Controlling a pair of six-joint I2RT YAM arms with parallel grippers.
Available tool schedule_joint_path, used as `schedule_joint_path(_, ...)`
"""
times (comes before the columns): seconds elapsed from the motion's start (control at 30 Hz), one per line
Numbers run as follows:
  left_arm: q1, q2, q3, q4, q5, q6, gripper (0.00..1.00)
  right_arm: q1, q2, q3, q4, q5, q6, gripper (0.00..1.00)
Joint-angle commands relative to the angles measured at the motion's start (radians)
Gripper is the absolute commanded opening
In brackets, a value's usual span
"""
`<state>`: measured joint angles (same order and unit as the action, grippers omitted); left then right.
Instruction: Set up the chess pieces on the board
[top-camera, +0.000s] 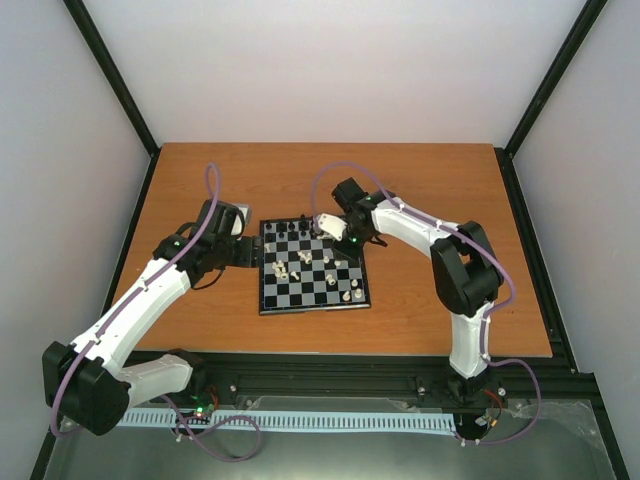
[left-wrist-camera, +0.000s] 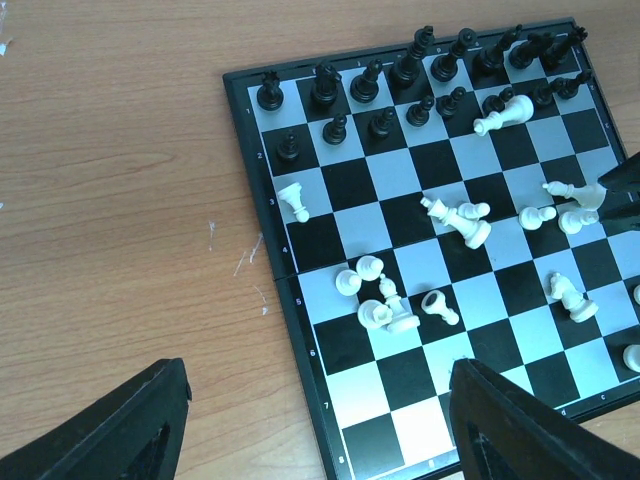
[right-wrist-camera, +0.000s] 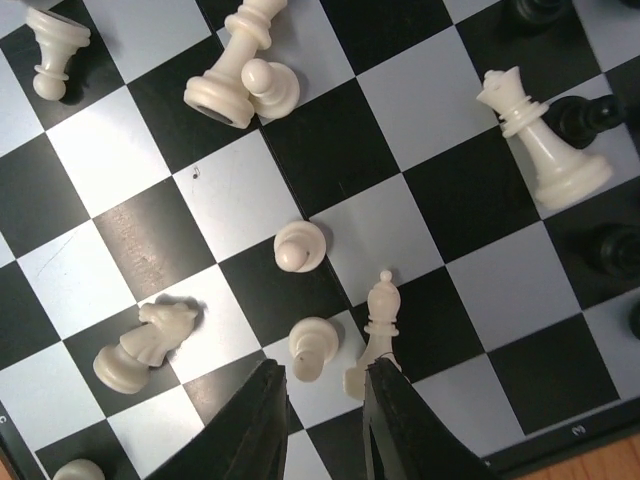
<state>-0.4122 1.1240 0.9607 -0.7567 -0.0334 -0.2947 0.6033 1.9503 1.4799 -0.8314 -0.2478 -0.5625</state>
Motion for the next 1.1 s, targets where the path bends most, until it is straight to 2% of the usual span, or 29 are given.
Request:
schedule_joint_path(0.0,0.004,0.003,0.003,0.013,0.011,0.017,0.74,-0.004,0.032,0.04,-0.019,-0.017,0.016,0.22)
schedule_joint_path(0.27,0.004,0.002,0.003,0.013,0.019,0.019,0.74,-0.001,0.074,0.053,-0.023,-0.019,0.016,0.22)
schedule_joint_path(0.5,0.004,0.002,0.003,0.013,0.02,0.019,0.74,0.011,0.085,0.056,-0.029,-0.028,0.013,0.18)
schedule_joint_path(0.67,0.004,0.004,0.003,0.013,0.023,0.019,0.74,0.016,0.085,0.052,-0.034,-0.028,0.014,0.11)
schedule_joint_path(0.8,0.004,0.006,0.003,0.014,0.021,0.021,0.74,0.018,0.028,0.029,-0.037,-0.042,0.019,0.06)
schedule_joint_path(1.07,0.004,0.008,0.004,0.013,0.024,0.02,0.74,0.018,-0.138,-0.079,-0.034,-0.053,0.015,0.05)
